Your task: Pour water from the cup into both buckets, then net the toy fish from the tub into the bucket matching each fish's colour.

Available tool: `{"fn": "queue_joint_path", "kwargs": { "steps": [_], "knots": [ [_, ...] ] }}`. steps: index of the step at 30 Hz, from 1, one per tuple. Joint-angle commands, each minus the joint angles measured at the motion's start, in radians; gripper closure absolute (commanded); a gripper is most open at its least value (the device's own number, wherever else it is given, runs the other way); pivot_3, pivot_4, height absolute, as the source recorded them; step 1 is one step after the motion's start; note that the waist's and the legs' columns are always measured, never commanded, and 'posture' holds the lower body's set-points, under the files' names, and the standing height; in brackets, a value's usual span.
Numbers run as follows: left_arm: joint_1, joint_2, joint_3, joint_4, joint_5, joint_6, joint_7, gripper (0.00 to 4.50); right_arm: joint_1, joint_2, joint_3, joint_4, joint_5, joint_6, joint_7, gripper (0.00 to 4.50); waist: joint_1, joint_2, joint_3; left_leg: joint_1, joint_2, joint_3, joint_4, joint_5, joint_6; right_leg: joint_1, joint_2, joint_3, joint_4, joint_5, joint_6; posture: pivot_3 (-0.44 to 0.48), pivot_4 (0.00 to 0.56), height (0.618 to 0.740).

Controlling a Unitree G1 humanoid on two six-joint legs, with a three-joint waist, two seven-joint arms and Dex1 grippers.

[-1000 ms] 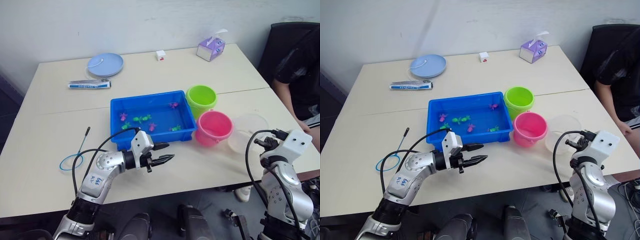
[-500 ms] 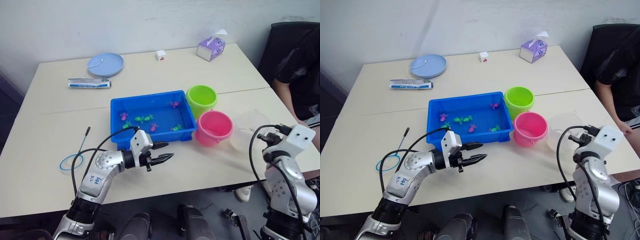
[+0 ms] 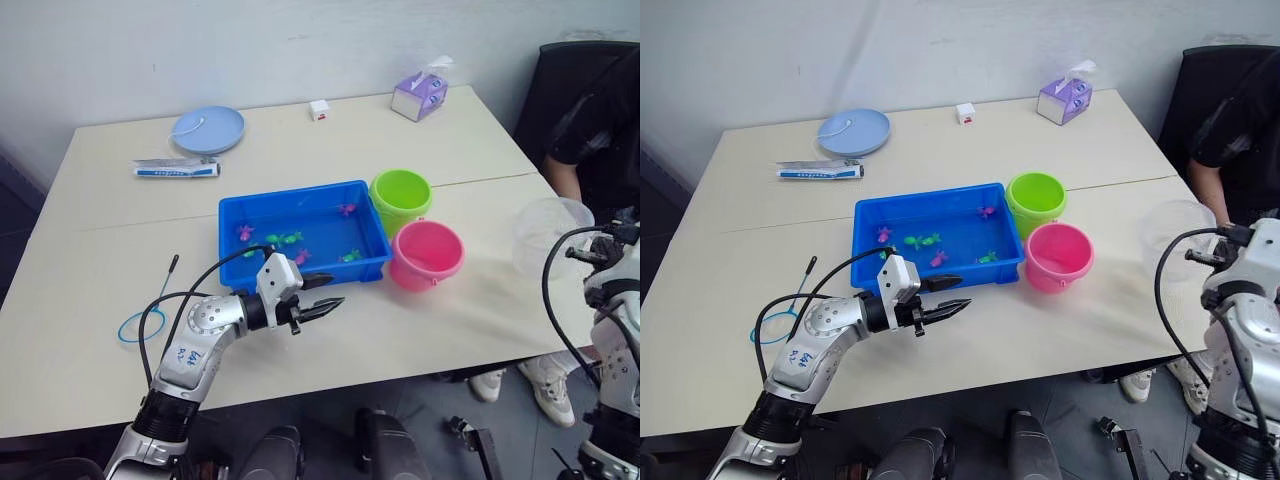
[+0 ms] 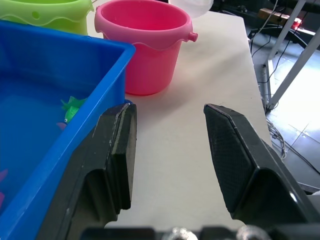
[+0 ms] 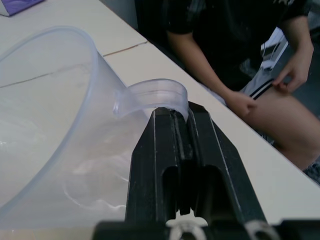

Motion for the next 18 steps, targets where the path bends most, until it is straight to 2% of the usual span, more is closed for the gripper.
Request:
{"fn": "queue_joint_path", "kwargs": {
  "steps": [1, 8, 18],
  "knots": [
    [-0.023, -0.004, 0.018, -0.013, -0.009, -0.010, 0.004, 2.10, 0.006, -0.057, 0.033, -0.075, -0.038, -0.049, 0.057, 3.87, 0.000, 0.000, 0.000, 0.000, 0.000, 0.000, 0.000, 0.000, 0.000, 0.000, 0.000, 0.000, 0.000, 0.000, 0.000, 0.000, 0.150, 0.740],
    [-0.029, -0.009, 0.017, -0.042, -0.017, 0.014, 0.020, 2.10, 0.008, -0.161, 0.157, -0.080, -0.164, -0.154, 0.148, 3.87, 0.001, 0.000, 0.000, 0.000, 0.000, 0.000, 0.000, 0.000, 0.000, 0.000, 0.000, 0.000, 0.000, 0.000, 0.000, 0.000, 0.150, 0.740],
    [-0.019, -0.011, 0.026, -0.067, -0.025, 0.029, 0.035, 2.10, -0.002, -0.230, 0.217, -0.062, -0.265, -0.275, 0.241, 3.87, 0.002, 0.000, 0.000, 0.000, 0.000, 0.000, 0.000, 0.000, 0.000, 0.000, 0.000, 0.000, 0.000, 0.000, 0.000, 0.000, 0.150, 0.740]
  ]
}}
